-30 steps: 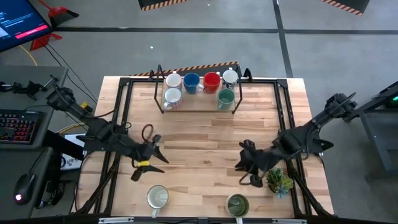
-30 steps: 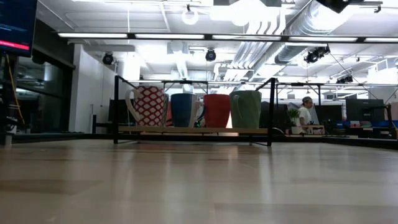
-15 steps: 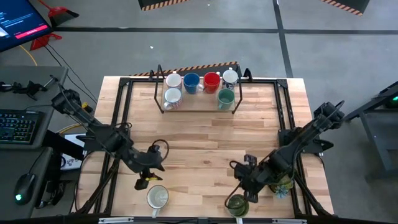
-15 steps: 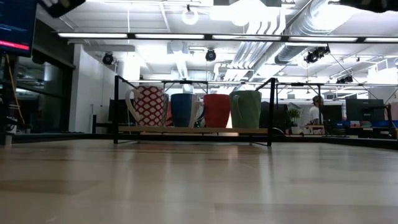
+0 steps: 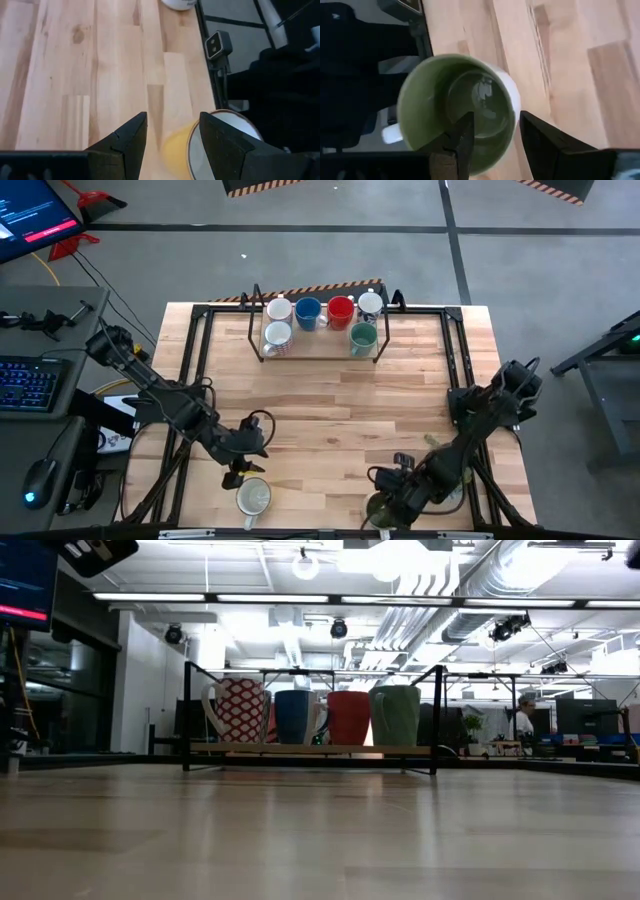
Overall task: Place coffee mugs
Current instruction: Put the white mug on the shelf
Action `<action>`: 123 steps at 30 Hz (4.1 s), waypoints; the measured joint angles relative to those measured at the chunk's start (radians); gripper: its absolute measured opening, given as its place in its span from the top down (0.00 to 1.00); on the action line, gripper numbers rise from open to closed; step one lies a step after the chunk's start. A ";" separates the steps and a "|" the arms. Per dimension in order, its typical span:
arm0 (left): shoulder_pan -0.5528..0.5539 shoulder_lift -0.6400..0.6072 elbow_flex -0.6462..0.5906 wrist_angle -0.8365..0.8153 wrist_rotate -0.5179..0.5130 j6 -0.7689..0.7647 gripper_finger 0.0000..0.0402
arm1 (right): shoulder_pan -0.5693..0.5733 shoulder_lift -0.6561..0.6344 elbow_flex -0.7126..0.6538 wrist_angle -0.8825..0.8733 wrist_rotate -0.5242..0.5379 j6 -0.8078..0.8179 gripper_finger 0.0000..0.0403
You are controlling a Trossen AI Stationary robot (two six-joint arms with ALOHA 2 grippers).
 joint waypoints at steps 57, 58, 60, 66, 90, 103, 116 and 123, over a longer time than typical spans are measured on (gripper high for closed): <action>-0.028 -0.165 -0.015 -0.393 -0.228 0.279 0.58 | -0.613 0.169 0.370 -0.196 0.315 -0.816 1.00; -0.022 -0.201 -0.015 -0.414 -0.247 0.287 0.58 | -0.639 0.169 0.382 -0.196 0.305 -0.854 1.00; -0.005 -0.267 -0.015 -0.453 -0.298 0.300 0.58 | -0.695 0.169 0.404 -0.192 0.285 -0.932 1.00; 0.033 -0.444 -0.014 -0.479 -0.476 0.379 0.58 | -0.879 0.169 0.439 -0.141 0.175 -1.148 1.00; 0.279 -0.717 -0.339 -0.063 -0.370 0.687 0.58 | -1.082 0.168 0.442 -0.011 -0.099 -1.338 1.00; 0.701 -0.714 -0.403 -0.005 0.256 0.705 0.58 | -1.117 0.175 0.442 -0.055 -0.164 -1.327 1.00; 0.885 -0.630 -0.403 0.133 0.433 0.549 0.58 | -1.172 0.244 0.441 -0.103 -0.191 -1.344 1.00; 0.910 -0.582 -0.403 0.136 0.417 0.531 0.58 | -1.192 0.244 0.441 -0.114 -0.190 -1.353 1.00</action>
